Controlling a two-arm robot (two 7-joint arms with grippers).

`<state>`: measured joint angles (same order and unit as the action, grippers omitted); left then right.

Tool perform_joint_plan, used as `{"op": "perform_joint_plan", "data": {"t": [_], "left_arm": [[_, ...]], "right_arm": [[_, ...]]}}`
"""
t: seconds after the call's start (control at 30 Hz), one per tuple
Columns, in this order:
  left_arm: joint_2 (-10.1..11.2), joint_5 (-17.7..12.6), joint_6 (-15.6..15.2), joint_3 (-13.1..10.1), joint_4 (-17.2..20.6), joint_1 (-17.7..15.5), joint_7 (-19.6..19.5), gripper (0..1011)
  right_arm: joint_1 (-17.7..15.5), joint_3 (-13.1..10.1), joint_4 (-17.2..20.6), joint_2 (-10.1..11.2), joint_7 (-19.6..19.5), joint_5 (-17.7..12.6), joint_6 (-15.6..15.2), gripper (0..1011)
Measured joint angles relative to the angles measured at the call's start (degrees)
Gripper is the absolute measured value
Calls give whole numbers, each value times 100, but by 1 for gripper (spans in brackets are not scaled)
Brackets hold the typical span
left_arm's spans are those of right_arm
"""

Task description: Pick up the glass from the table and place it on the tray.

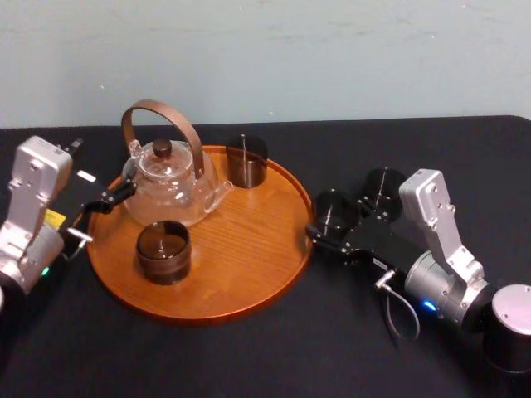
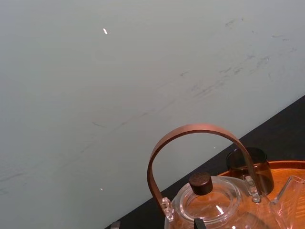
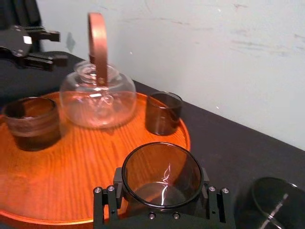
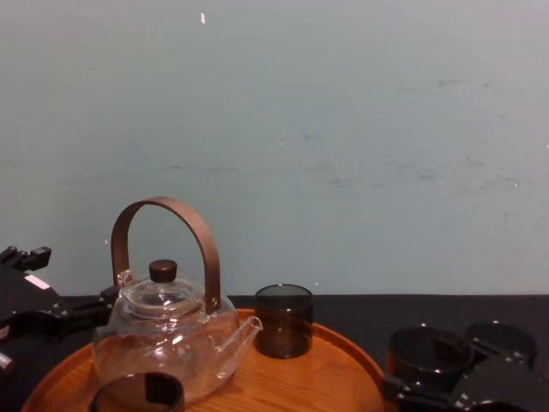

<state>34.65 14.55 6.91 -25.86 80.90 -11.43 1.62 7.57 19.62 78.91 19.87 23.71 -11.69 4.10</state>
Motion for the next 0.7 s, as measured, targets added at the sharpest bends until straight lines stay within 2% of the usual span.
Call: {"op": "perform_joint_plan", "data": {"t": [0.27, 0.7], "left_arm": [[0, 0, 0, 0, 0, 0, 0, 1001], [0, 0, 0, 0, 0, 0, 0, 1002]], "right_arm": [[-64, 197, 210, -45, 22, 36, -35, 908], [148, 577, 7, -333, 107, 154, 104, 908]]}}
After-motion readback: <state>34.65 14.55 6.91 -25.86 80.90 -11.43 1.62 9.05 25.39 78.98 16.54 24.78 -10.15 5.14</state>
